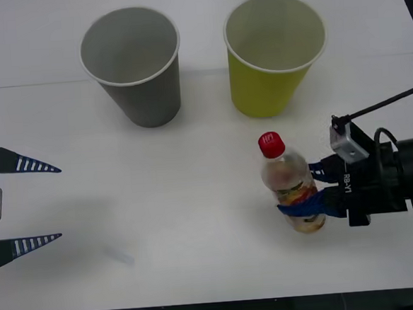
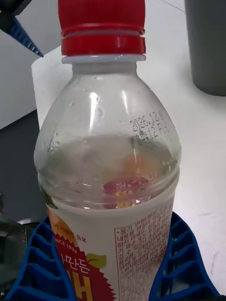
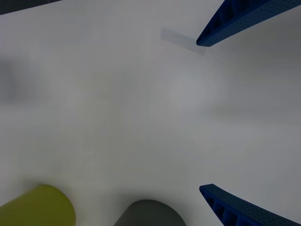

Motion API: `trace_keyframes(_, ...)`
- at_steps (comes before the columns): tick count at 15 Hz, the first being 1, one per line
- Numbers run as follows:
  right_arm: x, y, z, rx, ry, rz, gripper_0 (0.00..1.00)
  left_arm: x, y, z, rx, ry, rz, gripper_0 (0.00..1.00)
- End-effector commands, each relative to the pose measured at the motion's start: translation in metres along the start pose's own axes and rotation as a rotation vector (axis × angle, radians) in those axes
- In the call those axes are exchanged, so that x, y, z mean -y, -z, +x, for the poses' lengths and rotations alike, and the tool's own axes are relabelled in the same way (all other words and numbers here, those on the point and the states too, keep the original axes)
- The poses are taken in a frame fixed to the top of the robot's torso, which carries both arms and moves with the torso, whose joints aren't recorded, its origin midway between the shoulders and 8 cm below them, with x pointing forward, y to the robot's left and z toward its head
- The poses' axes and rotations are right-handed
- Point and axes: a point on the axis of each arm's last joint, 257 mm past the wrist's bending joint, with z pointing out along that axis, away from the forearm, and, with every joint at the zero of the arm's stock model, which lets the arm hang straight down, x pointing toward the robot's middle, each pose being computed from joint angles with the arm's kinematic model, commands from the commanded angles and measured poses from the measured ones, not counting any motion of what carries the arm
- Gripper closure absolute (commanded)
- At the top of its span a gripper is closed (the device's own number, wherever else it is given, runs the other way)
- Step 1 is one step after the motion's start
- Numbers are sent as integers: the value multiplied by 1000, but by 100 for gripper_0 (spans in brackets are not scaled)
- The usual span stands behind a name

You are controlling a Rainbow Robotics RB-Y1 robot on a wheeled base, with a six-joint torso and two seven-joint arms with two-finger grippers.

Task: Put the can into the green bin and the plastic bottle into the gray bin

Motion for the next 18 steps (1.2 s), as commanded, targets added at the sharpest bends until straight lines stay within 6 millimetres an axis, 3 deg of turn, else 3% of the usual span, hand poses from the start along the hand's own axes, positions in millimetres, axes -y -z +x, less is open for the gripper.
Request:
trace_keyframes(1, 1, 6, -20, -28, -62, 87, 100, 0, 0, 0, 0, 0, 0, 0)
trace_keyframes(4, 7, 10, -47, -11, -97, 126, 100, 0, 0, 0, 0, 0, 0, 0)
trace_keyframes(9, 15, 7, -91, -11, -10, 128, 100, 0, 0, 0, 0, 0, 0, 0)
trace_keyframes(14, 41, -3, -132, -88, 103, 104, 100, 0, 0, 0, 0, 0, 0, 0)
trace_keyframes(18, 60, -19, -183, -96, 143, 80, 100, 0, 0, 0, 0, 0, 0, 0)
